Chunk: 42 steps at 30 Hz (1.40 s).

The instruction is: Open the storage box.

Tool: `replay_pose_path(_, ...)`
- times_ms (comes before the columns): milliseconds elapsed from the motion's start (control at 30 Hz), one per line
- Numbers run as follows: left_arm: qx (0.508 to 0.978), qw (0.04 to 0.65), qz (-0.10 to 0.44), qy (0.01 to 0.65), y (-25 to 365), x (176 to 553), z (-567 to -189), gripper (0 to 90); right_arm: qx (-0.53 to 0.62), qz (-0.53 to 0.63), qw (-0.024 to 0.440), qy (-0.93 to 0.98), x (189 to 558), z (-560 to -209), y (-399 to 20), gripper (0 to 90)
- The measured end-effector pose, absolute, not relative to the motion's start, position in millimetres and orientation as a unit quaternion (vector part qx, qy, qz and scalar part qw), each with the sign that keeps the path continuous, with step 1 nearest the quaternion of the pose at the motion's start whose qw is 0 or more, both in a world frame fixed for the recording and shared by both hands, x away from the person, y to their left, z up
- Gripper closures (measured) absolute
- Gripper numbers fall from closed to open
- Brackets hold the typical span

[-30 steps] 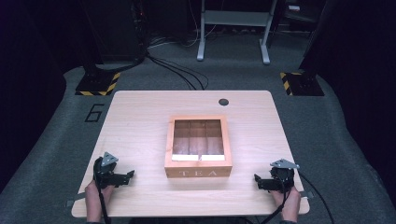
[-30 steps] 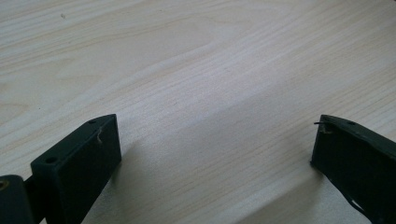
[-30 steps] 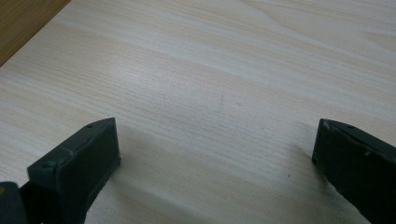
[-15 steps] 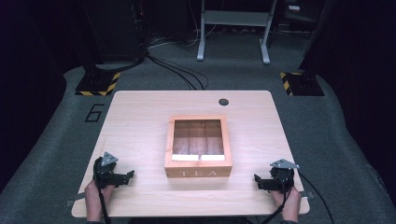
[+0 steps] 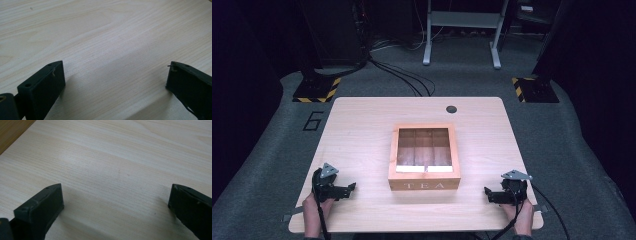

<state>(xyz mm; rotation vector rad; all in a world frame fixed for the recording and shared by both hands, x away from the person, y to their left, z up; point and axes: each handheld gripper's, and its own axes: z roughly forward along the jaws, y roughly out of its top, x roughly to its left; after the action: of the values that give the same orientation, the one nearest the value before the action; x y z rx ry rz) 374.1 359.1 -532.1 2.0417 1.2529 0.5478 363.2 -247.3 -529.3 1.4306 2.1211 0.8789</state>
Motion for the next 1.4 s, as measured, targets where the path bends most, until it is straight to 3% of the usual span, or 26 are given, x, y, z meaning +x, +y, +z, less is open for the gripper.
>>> replay_pose_path(233,0.783,0.336,0.209,0.48,359.1,374.3,-532.1,1.8,0.512,0.371,0.191,0.75,358.9,-523.7,-244.0,0.0)
replay_pose_path(1100,0.783,0.337,0.21,0.479,359.0,374.1,-532.2,1.8,0.424,0.429,0.158,0.782,354.5,-491.8,-155.9,0.0)
replay_pose_path(1233,0.783,0.337,0.21,0.479,358.9,374.1,-532.4,1.8,0.411,0.43,0.165,0.787,354.6,-491.2,-148.0,16.5)
replay_pose_path(1400,0.783,0.337,0.21,0.479,358.9,374.1,-532.4,1.8,0.403,0.429,0.164,0.792,354.7,-490.2,-141.9,25.2)
